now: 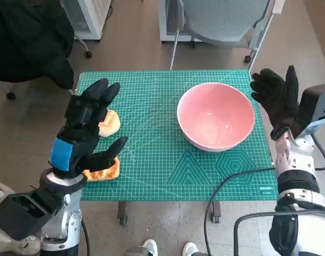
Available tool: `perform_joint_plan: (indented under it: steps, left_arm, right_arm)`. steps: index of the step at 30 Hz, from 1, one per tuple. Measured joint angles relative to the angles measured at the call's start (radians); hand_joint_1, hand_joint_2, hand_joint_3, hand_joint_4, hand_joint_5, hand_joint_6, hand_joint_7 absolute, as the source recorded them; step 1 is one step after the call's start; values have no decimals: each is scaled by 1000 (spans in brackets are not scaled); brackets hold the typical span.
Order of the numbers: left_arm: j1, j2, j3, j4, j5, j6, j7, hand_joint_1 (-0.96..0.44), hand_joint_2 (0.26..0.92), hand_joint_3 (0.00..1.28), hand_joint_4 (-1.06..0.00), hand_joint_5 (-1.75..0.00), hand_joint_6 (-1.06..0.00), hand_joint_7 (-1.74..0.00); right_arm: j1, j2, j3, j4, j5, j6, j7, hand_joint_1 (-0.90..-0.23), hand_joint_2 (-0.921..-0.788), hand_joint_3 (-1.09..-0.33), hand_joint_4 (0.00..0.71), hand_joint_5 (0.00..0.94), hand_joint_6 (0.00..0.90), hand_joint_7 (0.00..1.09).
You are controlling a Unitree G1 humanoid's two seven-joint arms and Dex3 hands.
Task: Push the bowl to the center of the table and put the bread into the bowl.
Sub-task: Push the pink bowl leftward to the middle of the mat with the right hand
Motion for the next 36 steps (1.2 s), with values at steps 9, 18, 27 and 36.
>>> perform_joint_plan:
  steps: [9, 18, 27, 36]
  left_arm:
    - [13, 2, 1, -9, 1, 0, 7, -204, 679, 656, 1, -400, 1, -535]
    - [16, 6, 3, -18, 2, 0, 7, -204, 678, 656, 1, -402, 1, -536]
    - [23, 9, 9, -18, 2, 0, 7, -208, 679, 653, 1, -403, 1, -532]
    - [30, 12, 14, -18, 2, 0, 6, -208, 682, 648, 1, -403, 1, -527]
  right_arm:
    - [12, 2, -11, 1, 2, 25, -6, -616, -921, -802, 170, 4, 280, 37]
    - [20, 4, -29, 1, 5, 40, -13, -600, -921, -789, 179, 6, 294, 35]
    - [29, 8, -42, 1, 6, 49, -13, -587, -921, -790, 183, 5, 282, 23]
    - [29, 15, -43, 1, 5, 51, -12, -591, -921, -795, 180, 2, 272, 14]
